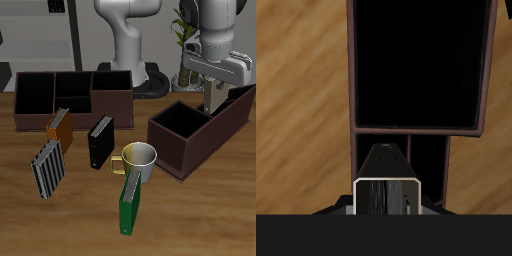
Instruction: Place the yellow book into the left desk caddy's back compartment
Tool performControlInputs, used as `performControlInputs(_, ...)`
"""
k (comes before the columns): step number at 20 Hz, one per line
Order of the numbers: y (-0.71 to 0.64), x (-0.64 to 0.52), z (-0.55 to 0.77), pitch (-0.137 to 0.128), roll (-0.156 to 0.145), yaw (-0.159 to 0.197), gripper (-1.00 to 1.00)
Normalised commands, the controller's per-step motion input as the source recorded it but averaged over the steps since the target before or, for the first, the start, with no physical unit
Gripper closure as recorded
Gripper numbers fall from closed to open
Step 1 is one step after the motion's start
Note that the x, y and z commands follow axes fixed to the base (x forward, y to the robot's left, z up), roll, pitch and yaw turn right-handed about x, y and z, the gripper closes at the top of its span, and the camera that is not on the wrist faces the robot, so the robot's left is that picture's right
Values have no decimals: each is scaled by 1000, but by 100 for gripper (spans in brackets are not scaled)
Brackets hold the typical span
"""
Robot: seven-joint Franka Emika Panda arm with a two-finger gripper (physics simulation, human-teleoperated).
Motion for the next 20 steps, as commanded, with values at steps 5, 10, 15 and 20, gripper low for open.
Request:
performControlInputs(5, -15, 27, -111, 13, -6, -3, 100)
performControlInputs(10, 54, 18, -216, 29, 2, 12, 100)
performControlInputs(15, 27, 91, -292, 44, 0, -6, 100)
performControlInputs(20, 114, 14, -231, 33, 25, -10, 100)
